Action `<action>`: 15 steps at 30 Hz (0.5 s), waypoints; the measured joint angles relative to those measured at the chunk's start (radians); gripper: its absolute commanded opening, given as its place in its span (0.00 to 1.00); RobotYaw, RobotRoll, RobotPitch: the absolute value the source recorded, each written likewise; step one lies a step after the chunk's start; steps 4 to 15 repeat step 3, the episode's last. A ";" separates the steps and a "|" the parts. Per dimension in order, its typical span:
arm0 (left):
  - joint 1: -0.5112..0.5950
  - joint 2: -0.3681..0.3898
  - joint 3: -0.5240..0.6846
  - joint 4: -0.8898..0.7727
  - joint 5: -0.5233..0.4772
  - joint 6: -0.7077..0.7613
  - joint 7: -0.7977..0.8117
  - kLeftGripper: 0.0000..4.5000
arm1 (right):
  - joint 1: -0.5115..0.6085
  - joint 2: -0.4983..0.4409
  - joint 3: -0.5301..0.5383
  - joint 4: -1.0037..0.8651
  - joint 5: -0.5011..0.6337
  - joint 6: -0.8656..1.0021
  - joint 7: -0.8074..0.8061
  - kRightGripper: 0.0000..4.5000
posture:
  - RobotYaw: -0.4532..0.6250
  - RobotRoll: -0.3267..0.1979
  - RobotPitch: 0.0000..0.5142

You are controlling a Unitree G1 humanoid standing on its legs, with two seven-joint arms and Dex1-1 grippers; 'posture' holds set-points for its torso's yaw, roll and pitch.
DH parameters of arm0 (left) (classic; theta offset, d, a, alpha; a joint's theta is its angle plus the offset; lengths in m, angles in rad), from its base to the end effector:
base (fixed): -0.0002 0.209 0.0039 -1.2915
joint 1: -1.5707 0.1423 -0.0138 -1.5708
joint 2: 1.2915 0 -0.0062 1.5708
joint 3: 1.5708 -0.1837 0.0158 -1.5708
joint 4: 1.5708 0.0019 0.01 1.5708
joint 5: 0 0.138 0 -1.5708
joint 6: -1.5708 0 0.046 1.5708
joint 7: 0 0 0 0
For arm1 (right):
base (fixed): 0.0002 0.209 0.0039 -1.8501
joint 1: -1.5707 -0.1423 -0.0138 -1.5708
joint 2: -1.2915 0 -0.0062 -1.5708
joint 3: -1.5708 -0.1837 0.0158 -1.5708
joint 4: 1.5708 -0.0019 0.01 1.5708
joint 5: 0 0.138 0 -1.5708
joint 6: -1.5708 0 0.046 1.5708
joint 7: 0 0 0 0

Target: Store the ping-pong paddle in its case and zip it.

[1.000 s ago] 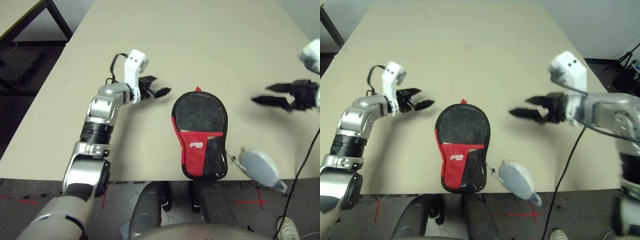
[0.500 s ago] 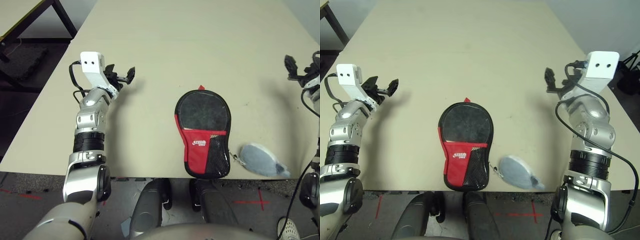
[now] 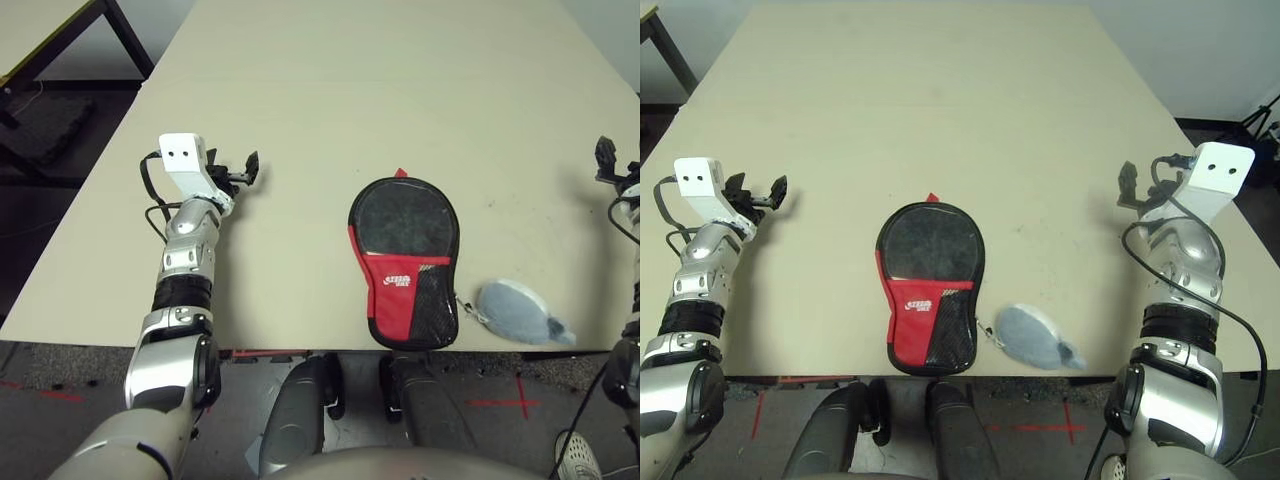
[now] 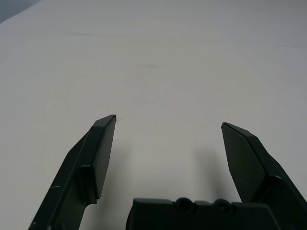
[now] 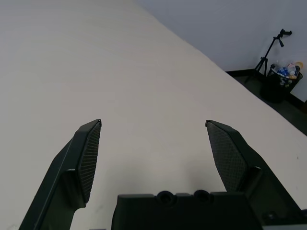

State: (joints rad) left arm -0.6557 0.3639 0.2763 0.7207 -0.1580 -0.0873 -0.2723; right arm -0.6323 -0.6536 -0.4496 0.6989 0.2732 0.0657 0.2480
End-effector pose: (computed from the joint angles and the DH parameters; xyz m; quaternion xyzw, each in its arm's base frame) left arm 0.3116 0.2547 0.1108 0.0171 -0.0444 -0.0006 0.9989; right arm 0.2756 -0.3506 0.1581 -0.0083 -0.0546 -0.1501 0.9871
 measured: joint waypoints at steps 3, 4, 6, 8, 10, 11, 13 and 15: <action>-0.001 -0.006 -0.005 0.021 0.000 -0.007 0.014 1.00 | 0.038 0.002 0.000 -0.008 0.001 -0.006 0.018 1.00 | 0.28 0.62 0.37; -0.001 -0.006 -0.005 0.021 0.000 -0.007 0.014 1.00 | 0.038 0.002 0.000 -0.008 0.001 -0.006 0.018 1.00 | 0.28 0.62 0.37; -0.001 -0.006 -0.005 0.021 0.000 -0.007 0.014 1.00 | 0.038 0.002 0.000 -0.008 0.001 -0.006 0.018 1.00 | 0.28 0.62 0.37; -0.001 -0.006 -0.005 0.021 0.000 -0.007 0.014 1.00 | 0.038 0.002 0.000 -0.008 0.001 -0.006 0.018 1.00 | 0.28 0.62 0.37; -0.001 -0.006 -0.005 0.021 0.000 -0.007 0.014 1.00 | 0.038 0.002 0.000 -0.008 0.001 -0.006 0.018 1.00 | 0.28 0.62 0.37; -0.001 -0.006 -0.005 0.021 0.000 -0.007 0.014 1.00 | 0.038 0.002 0.000 -0.008 0.001 -0.006 0.018 1.00 | 0.28 0.62 0.37; -0.001 -0.006 -0.005 0.021 0.000 -0.007 0.014 1.00 | 0.038 0.002 0.000 -0.008 0.001 -0.006 0.018 1.00 | 0.28 0.62 0.37; -0.001 -0.006 -0.005 0.021 0.000 -0.007 0.014 1.00 | 0.038 0.002 0.000 -0.008 0.001 -0.006 0.018 1.00 | 0.28 0.62 0.37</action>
